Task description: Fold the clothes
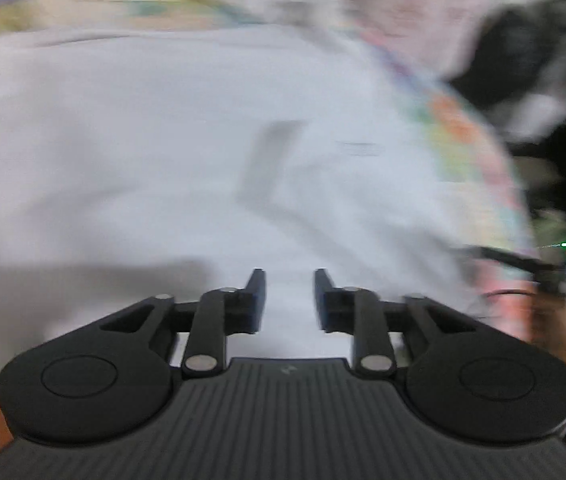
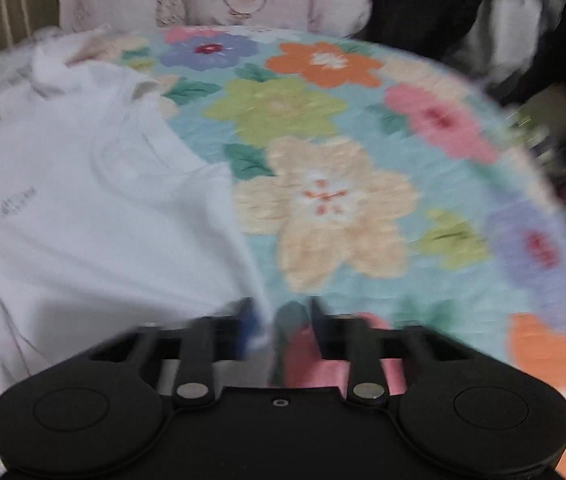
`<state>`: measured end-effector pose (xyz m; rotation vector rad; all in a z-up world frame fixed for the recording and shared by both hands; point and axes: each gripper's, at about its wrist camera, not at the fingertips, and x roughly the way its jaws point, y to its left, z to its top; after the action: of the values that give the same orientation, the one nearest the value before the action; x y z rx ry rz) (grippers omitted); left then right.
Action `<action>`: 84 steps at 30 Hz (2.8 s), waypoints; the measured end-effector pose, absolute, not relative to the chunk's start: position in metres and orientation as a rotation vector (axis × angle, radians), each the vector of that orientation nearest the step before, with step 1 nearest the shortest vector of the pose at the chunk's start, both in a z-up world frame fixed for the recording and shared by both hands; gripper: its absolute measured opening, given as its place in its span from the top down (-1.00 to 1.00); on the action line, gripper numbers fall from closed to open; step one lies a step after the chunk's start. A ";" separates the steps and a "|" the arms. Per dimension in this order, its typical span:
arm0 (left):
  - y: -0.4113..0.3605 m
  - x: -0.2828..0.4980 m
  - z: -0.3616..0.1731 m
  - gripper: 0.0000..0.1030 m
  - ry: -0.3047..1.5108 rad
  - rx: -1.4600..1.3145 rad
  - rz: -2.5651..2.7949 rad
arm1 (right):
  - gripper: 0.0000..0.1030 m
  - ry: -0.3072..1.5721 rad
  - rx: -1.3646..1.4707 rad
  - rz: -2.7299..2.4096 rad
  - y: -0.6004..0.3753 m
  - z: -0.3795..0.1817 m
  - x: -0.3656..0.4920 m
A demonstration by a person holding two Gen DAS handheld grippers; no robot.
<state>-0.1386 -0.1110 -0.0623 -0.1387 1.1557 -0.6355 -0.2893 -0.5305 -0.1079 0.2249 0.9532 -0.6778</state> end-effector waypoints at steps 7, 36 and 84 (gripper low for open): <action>0.009 -0.142 -0.085 0.15 1.157 -0.296 -0.183 | 0.02 0.827 0.245 -0.343 -0.462 -0.049 -0.298; -0.071 -0.039 -0.079 0.85 0.999 -0.280 -0.358 | 0.43 0.834 -0.157 0.387 -0.229 -0.114 -0.247; 0.006 -0.147 -0.051 0.87 0.992 -0.345 -0.347 | 0.22 0.851 0.498 0.184 -0.334 -0.103 -0.228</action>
<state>-0.1466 0.0062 -0.0512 -0.3447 0.9922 -0.3475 -0.2276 -0.3338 -0.1029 0.4981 0.8512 0.1835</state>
